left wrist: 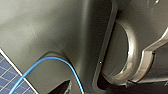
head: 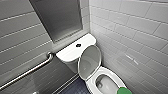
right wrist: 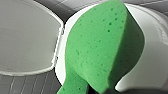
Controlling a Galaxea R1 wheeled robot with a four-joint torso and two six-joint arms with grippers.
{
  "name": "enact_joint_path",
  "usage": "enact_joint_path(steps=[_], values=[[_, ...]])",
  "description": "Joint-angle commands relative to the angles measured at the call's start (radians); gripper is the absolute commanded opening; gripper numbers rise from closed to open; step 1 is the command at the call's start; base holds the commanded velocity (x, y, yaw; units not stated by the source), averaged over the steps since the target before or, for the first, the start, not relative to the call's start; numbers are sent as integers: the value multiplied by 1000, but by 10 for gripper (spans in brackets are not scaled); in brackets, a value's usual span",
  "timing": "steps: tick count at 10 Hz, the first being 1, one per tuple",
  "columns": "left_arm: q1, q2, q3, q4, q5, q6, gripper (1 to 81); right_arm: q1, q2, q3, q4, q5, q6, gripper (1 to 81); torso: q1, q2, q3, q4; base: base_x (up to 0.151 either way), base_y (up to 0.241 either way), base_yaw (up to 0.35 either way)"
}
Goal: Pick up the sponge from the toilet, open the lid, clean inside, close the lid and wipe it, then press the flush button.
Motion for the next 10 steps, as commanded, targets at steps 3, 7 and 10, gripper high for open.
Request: enact_joint_path(steps=[3, 7, 10], values=[[24, -2, 1, 1, 88, 10, 811, 336, 125, -219, 194, -359, -7, 10, 0, 0, 0, 0, 0, 0, 0], [24, -3, 1, 0, 88, 8, 811, 459, 283, -433, 236, -536, -1, 10, 0, 0, 0, 0, 0, 0, 0], [24, -7, 1, -3, 88, 8, 811, 503, 355, -496, 247, -567, -3, 10, 0, 0, 0, 61, 0, 0, 0]])
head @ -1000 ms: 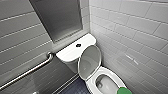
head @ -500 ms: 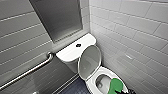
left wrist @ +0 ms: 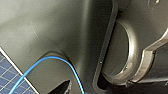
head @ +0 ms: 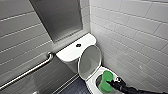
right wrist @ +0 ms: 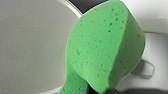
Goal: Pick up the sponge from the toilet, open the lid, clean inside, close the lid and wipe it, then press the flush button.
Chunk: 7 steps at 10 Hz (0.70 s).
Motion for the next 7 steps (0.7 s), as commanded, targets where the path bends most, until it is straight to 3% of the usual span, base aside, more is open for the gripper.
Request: enact_joint_path(steps=[1, 2, 3, 4, 5, 7], values=[[24, -6, 1, -3, 88, 9, 811, 138, 38, -40, 22, -131, -1, 10, 0, 0, 0, 81, 0, 0, 0], [24, -6, 1, -3, 88, 9, 811, 141, 54, -53, 25, -142, -1, 10, 0, 0, 0, 104, 0, 0, 0], [24, -6, 1, -3, 88, 9, 811, 141, 72, -78, 39, -143, 1, 10, 0, 0, 0, 81, 0, 0, 0], [24, -6, -1, -3, 88, 9, 811, 141, 94, -102, 62, -143, 1, 10, 0, 0, -1, 76, 0, 0, 0], [24, -6, 1, -3, 88, 9, 811, 147, 123, -125, 85, -142, 1, 10, 0, 0, -1, 99, 0, 0, 0], [24, -7, 1, -6, 88, 9, 811, 158, 187, -200, 183, -128, 1, 10, 0, 0, -1, 109, 0, 0, 0]])
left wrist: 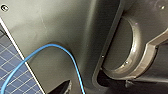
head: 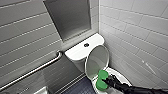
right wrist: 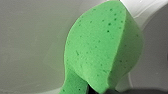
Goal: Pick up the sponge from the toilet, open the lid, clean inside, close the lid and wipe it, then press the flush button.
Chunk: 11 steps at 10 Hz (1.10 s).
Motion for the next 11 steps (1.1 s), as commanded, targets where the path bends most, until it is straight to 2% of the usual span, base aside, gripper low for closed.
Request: enact_joint_path(steps=[1, 3, 5, 6, 9, 11], values=[[24, -11, 0, -9, 89, 8, 811, 122, 79, -79, 137, -48, 0, 10, 0, 0, 0, 0, 0, 0, 0], [24, -14, -1, -10, 88, 8, 811, 113, 148, -185, 178, -48, 0, 10, 0, 0, 0, 0, 0, 0, 0], [24, -14, 0, -10, 88, 8, 811, 79, 176, -231, 157, -51, -6, 10, 0, 0, 0, 0, 0, 0, 0], [24, -14, 0, -10, 88, 8, 811, 48, 170, -233, 122, -50, -21, 10, 0, 0, 0, 0, 0, 0, 0], [24, -11, 0, -3, 88, 8, 811, -59, 100, -166, 42, -24, -29, 10, 0, 0, 0, 0, 0, 0, 0], [24, -6, 0, 0, 88, 8, 811, -91, 14, -49, 13, 22, -29, 10, 0, 0, 0, 0, 0, 0, 0]])
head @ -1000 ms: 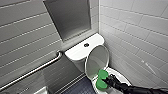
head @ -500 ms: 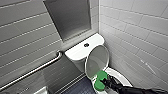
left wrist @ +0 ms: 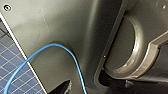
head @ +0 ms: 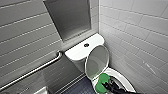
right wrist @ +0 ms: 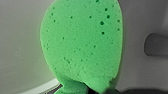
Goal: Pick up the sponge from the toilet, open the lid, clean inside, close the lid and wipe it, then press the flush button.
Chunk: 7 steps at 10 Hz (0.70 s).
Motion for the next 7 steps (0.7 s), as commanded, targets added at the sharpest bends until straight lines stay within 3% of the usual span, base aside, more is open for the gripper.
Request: enact_joint_path(steps=[1, 5, 7], values=[[24, 0, -2, 2, 87, 8, 811, -14, -127, 184, -44, -28, -8, 10, 0, 0, 0, 0, 0, 0, 0], [24, 0, -2, 2, 87, 8, 811, -102, -255, 314, -48, 27, -8, 10, 0, 0, 0, 0, 0, 0, 0], [22, 0, -2, 4, 87, 8, 811, -155, -349, 417, -72, 100, -10, 10, 0, 0, 0, 0, 0, 0, 0]])
